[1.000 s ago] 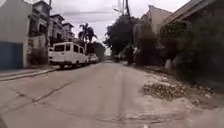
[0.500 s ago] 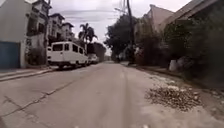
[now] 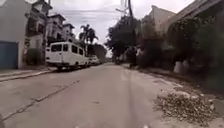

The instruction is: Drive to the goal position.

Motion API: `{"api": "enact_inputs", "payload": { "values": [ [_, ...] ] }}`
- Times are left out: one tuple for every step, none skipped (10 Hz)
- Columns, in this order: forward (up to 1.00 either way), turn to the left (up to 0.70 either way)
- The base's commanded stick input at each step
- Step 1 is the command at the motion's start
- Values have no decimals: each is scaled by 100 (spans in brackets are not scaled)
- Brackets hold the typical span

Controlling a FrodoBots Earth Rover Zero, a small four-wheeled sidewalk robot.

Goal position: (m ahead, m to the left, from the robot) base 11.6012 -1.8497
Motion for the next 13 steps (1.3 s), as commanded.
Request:
{"api": "enact_inputs", "payload": {
  "values": [
    [70,0],
    [70,0],
    [70,0],
    [70,0],
    [70,0],
    [70,0],
    [70,0],
    [70,0],
    [70,0],
    [70,0],
    [70,0],
    [70,0],
    [70,0]
  ]
}}
